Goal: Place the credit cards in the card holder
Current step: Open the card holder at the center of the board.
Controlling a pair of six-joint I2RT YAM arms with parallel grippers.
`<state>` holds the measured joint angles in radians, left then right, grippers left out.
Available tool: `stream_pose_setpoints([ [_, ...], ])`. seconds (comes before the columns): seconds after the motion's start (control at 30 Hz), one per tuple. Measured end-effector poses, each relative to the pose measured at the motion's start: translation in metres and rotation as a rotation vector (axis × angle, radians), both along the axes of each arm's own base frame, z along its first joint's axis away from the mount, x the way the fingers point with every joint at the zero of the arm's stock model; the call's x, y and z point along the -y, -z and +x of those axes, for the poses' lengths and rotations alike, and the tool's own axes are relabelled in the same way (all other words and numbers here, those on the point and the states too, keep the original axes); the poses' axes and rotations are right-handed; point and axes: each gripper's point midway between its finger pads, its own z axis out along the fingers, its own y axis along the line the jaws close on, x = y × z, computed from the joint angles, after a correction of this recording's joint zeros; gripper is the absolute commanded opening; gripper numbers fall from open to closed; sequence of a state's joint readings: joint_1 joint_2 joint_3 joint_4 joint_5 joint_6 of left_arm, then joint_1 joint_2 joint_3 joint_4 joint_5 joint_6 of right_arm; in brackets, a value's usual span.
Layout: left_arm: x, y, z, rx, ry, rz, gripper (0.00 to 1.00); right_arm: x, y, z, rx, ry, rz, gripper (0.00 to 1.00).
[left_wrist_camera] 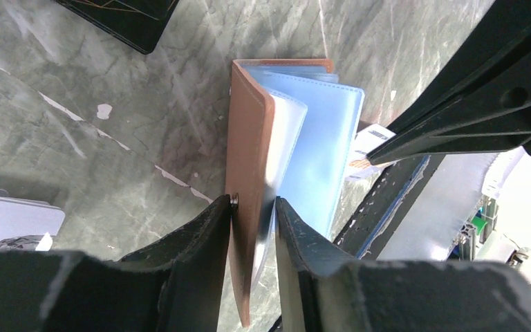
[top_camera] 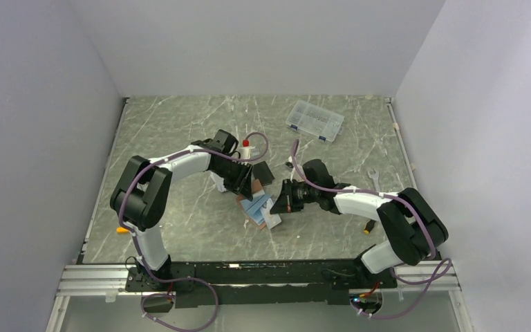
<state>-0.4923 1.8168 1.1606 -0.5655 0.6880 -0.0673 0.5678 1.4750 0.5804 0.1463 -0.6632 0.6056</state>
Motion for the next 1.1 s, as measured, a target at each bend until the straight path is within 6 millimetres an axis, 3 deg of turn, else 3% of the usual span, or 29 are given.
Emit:
stream_pose_setpoints([
  [0.5, 0.01, -0.012, -0.01, -0.097, 0.032, -0.133, 0.37, -0.01, -0.011, 0.013, 0.017, -0.019, 0.016, 0.0],
  [1.1, -0.001, -0.014, 0.002, -0.104, -0.014, -0.152, 0.36, -0.01, -0.004, 0.011, -0.003, -0.025, 0.007, 0.0],
])
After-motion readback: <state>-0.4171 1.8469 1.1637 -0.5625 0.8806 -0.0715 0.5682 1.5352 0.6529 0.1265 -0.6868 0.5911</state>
